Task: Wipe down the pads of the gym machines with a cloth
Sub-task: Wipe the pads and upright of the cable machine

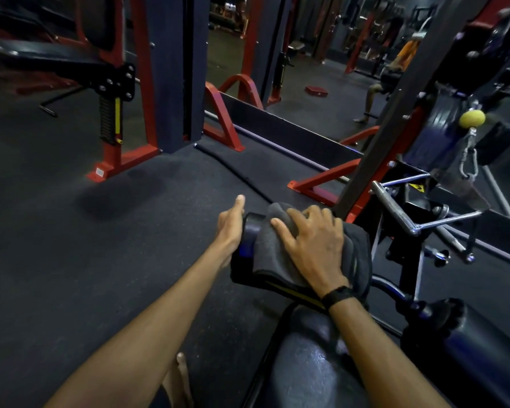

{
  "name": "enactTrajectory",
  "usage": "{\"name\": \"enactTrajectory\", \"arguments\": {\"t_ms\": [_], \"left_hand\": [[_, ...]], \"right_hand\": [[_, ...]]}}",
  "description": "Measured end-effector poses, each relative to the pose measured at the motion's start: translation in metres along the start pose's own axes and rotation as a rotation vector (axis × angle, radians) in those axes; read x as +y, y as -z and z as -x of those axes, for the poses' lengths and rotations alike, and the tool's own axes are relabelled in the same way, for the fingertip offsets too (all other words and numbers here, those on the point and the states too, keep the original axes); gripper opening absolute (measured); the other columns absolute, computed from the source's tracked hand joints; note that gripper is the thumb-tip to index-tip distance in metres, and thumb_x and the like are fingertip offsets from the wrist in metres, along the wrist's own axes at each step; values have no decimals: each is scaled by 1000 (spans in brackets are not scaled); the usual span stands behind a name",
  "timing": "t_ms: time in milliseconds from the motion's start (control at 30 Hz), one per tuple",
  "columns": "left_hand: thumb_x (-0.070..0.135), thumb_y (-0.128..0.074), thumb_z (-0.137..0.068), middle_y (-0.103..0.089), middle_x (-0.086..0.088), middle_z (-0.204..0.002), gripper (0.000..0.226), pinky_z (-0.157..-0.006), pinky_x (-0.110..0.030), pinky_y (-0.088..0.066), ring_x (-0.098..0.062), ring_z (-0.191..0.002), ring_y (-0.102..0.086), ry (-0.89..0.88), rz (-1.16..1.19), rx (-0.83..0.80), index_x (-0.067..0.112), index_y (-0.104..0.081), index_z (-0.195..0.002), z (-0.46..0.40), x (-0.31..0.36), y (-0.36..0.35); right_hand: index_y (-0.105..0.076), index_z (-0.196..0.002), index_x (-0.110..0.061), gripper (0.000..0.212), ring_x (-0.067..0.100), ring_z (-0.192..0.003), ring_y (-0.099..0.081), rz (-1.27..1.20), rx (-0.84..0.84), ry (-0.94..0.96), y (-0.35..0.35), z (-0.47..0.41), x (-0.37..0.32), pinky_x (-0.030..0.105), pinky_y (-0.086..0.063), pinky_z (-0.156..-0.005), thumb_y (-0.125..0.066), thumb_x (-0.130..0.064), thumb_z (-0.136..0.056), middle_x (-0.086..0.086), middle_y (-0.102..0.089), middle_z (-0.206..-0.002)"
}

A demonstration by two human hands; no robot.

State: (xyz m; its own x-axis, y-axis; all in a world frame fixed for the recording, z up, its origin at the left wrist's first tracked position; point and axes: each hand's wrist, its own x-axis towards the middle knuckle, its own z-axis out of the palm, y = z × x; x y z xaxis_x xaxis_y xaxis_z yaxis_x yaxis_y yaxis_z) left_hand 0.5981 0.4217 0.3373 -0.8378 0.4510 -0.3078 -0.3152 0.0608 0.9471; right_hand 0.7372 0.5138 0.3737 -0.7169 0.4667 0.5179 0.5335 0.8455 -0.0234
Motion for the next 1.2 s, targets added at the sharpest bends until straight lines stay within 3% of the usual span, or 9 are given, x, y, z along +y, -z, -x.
{"name": "enactTrajectory", "arguments": {"t_ms": [133,433,533,600,700,767,933,1067,1200], "left_hand": [[44,-52,-99,-65,-11,-126,44,-98,-37,-45,-31,-117,-59,-135,-370,5,13,-63,-128,15,-3,-14],[38,-48,-104,-52,-7,-140,47,-107,-33,-37,-21,-128,-49,-345,-355,31,26,-46,-149,31,-42,1],[37,-46,-105,-49,-5,-147,49,-114,-16,-24,-22,-135,-47,-342,-465,31,21,-40,-151,22,-64,3],[42,-46,-104,-55,-11,-142,48,-114,-26,-35,-23,-129,-53,-277,-312,0,16,-47,-144,27,-73,6],[34,-35,-109,-73,-5,-107,31,-74,-16,-51,-2,-90,-67,-218,64,38,23,-64,-108,42,-54,9],[39,-37,-108,-74,2,-93,39,-76,-19,-52,-8,-89,-69,-227,188,71,20,-69,-98,39,-33,8],[47,-45,-103,-61,4,-87,41,-79,-32,-40,-22,-94,-60,-116,-141,88,12,-66,-102,16,5,-10],[48,-47,-100,-68,-4,-118,43,-95,-37,-46,-27,-114,-59,-143,-411,21,19,-65,-126,14,-4,-11],[44,-45,-103,-62,-2,-134,42,-100,-37,-42,-24,-124,-55,-254,-412,40,25,-57,-139,25,-16,-5]], "right_hand": [[-72,-101,-27,47,30,-87,-53,34,57,-101,7,8,28,42,-39,-76,-44,-64,-92,5,-60,-92],[-74,-101,-29,43,29,-94,-54,107,-16,-111,-3,-17,-11,44,-39,-81,-47,-62,-95,4,-61,-97],[-71,-104,-30,46,26,-99,-51,63,-103,12,-13,-30,-51,44,-39,-84,-38,-62,-97,1,-58,-101],[-68,-106,-31,46,24,-98,-50,31,-95,83,-16,-28,-66,44,-38,-83,-36,-63,-96,0,-57,-102],[-66,-109,-35,50,24,-96,-50,-27,-77,113,-12,-21,-47,43,-37,-81,-35,-72,-92,-1,-56,-101],[-66,-111,-36,55,24,-93,-50,-37,-54,82,-7,-16,-22,41,-36,-78,-37,-77,-88,-1,-58,-100],[-70,-111,-36,61,24,-94,-51,1,-36,-82,7,-6,26,41,-37,-78,-34,-79,-87,0,-60,-100],[-69,-113,-38,53,24,-101,-48,-29,-24,-227,12,6,38,44,-34,-83,-45,-77,-85,-3,-57,-106],[-69,-110,-35,47,26,-99,-47,60,3,-226,8,12,22,46,-34,-82,-46,-71,-90,0,-55,-103]]}}
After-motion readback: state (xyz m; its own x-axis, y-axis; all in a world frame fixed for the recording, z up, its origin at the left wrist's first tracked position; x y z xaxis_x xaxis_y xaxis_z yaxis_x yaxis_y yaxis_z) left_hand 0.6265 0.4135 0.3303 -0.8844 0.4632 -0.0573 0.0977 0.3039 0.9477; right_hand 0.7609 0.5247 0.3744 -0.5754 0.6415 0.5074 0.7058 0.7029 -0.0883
